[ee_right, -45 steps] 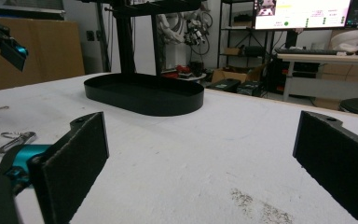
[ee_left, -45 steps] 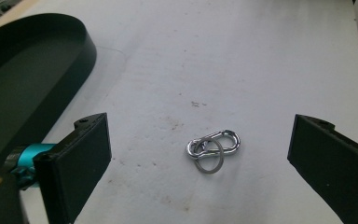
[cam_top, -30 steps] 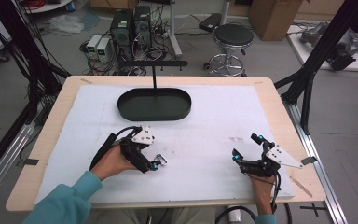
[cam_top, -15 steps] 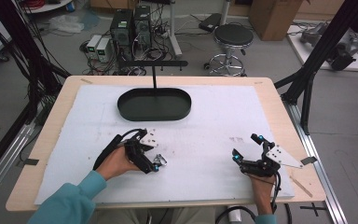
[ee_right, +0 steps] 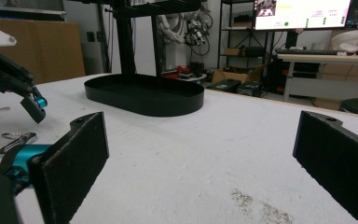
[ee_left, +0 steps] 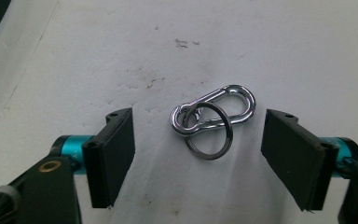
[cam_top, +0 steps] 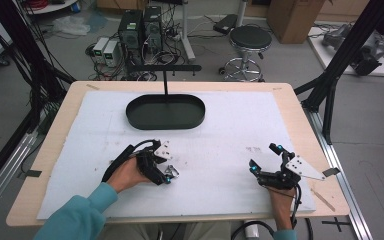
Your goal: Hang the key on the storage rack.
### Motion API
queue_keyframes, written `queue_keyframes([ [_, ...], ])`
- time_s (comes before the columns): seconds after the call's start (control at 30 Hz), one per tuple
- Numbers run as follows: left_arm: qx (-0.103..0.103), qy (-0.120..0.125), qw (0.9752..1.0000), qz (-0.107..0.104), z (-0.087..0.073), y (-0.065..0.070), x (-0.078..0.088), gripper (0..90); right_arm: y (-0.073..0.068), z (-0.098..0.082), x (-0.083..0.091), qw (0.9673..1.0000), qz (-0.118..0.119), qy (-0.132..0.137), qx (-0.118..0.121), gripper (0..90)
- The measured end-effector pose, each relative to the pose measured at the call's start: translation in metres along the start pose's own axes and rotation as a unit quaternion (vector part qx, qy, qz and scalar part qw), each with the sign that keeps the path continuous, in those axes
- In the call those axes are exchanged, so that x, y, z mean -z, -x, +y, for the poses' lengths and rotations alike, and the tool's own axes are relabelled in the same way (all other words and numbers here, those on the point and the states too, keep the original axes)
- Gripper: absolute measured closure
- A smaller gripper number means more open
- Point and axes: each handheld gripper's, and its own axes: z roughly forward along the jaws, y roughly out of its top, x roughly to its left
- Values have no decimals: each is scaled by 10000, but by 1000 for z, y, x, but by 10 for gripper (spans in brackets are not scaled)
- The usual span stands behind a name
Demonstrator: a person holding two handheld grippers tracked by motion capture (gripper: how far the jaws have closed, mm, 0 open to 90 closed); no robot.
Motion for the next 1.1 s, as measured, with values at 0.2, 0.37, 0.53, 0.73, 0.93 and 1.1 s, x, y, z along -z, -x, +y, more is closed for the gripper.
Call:
queue_keyframes([
  [0.2, 5, -52, 10000, -8, 1, -1, 0, 365, 0, 0, 0, 10000, 9, 15, 2, 26],
  [0.37, -16, -45, 10000, 68, 2, 0, 0, 445, 0, 0, 0, 10000, 11, 12, 3, 26],
  [0.53, 61, -37, 9999, 120, 3, 0, 1, 520, 0, 0, 0, 10000, 11, 10, 1, 26],
  [0.73, 32, -82, 9998, 202, 3, 1, 3, 627, 0, 0, 0, 10000, 12, 10, 4, 25],
  [0.93, 42, -47, 9995, 295, 4, 2, 6, 704, 0, 0, 0, 10000, 9, 1, 3, 26],
  [1.1, 40, -113, 9995, 278, 4, 2, 5, 748, 0, 0, 0, 10000, 14, 7, 2, 25],
])
